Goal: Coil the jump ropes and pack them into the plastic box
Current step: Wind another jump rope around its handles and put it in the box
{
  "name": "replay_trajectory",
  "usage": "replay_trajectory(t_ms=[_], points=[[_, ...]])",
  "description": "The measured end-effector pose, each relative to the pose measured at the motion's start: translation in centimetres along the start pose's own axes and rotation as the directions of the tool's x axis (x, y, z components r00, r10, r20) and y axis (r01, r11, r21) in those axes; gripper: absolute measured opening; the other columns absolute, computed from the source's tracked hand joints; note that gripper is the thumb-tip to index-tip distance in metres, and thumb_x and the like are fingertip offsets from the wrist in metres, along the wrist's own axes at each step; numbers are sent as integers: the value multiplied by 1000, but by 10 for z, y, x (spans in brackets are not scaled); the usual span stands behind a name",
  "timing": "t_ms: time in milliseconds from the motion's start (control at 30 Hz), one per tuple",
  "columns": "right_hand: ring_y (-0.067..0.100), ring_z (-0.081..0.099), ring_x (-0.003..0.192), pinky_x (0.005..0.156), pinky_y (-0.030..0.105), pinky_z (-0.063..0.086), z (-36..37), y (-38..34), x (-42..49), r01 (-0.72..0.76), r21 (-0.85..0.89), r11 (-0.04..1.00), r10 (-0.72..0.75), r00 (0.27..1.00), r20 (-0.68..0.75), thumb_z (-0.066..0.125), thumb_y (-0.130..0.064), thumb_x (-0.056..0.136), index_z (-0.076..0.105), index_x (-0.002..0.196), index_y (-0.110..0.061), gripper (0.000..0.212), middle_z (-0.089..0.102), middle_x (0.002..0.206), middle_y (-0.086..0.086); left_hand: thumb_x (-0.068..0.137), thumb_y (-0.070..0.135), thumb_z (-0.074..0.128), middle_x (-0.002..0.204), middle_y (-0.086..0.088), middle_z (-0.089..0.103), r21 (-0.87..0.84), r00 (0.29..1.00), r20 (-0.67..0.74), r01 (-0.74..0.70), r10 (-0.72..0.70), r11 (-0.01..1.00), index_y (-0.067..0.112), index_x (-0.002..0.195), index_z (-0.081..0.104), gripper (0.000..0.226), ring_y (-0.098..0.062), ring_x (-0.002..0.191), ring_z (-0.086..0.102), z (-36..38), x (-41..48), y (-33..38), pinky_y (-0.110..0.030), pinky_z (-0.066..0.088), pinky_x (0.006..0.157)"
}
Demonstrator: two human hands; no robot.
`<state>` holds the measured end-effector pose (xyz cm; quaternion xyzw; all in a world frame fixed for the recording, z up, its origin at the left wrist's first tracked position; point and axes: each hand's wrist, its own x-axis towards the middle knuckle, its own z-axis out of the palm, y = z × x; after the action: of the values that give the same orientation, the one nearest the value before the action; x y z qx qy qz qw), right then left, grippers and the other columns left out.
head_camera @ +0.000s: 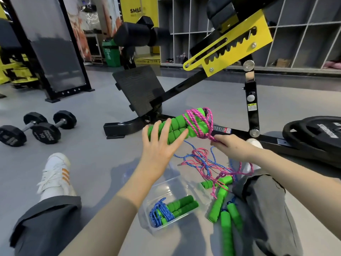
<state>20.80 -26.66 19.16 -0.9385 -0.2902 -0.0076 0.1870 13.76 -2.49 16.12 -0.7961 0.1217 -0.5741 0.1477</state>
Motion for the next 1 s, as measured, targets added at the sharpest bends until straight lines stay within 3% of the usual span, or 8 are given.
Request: replay_trajectory(t_ms=[100, 200, 333, 533, 667, 800, 1000], points=[[24, 51, 72, 70, 37, 41, -1, -16, -13, 40, 27, 999, -41, 998, 40, 44, -21, 97, 54, 94, -9, 16, 59, 80, 9, 91, -6, 24, 128, -22, 44, 9, 1000, -8, 16, -16, 1000, 28, 133, 48, 59, -39, 108, 47, 6, 6, 4, -56, 41, 87], [11, 47, 62, 60, 26, 35, -5, -38, -19, 83, 19, 996, -84, 994, 73, 45, -16, 95, 56, 103, -7, 16, 55, 75, -2, 90, -6, 28, 127, -22, 43, 47, 1000, -12, 12, -11, 999, 28, 133, 49, 58, -40, 107, 48, 4, 9, -4, -56, 42, 87], [3, 48, 43, 48, 14, 41, -26, -63, -23, 66, 155, 986, -86, 989, 122, 46, -16, 96, 56, 106, -14, 15, 49, 57, -10, 92, -6, 20, 124, -25, 51, 96, 999, 36, 9, -13, 995, 26, 131, 54, 60, -42, 102, 53, -5, 9, -23, -55, 42, 84], [17, 59, 47, 57, 30, 47, -54, -92, -26, 59, 381, 923, -148, 967, 209, 51, -20, 95, 57, 108, -3, 22, 49, 49, -7, 91, -3, 8, 120, -27, 57, 154, 992, 125, -3, -16, 988, 23, 130, 55, 67, -42, 100, 52, -22, -1, -43, -56, 42, 82], [16, 55, 45, 62, 33, 56, -73, -108, -28, 53, 446, 894, -186, 947, 261, 54, -17, 95, 62, 108, -11, 17, 41, 50, -4, 86, -5, 31, 122, -28, 52, 164, 993, 116, -43, 24, 985, 23, 131, 53, 58, -43, 99, 53, -32, -8, -56, -56, 43, 82], [12, 41, 42, 45, 20, 39, -89, -125, -25, 122, 316, 941, -176, 973, 150, 58, -31, 91, 66, 88, -4, 29, 39, 53, 0, 62, -5, 55, 128, -26, 41, 116, 968, 148, -221, 203, 968, 25, 134, 46, 78, -43, 106, 48, -46, -15, -71, -57, 40, 87], [14, 40, 45, 44, 19, 33, -96, -147, -11, 257, 248, 934, -280, 958, 62, 66, -35, 85, 62, 70, 0, 38, 49, 53, 6, 85, 8, 65, 128, -24, 45, 7, 915, 54, -401, 400, 916, 28, 138, 43, 61, -42, 110, 49, -64, -16, -69, -59, 41, 91]])
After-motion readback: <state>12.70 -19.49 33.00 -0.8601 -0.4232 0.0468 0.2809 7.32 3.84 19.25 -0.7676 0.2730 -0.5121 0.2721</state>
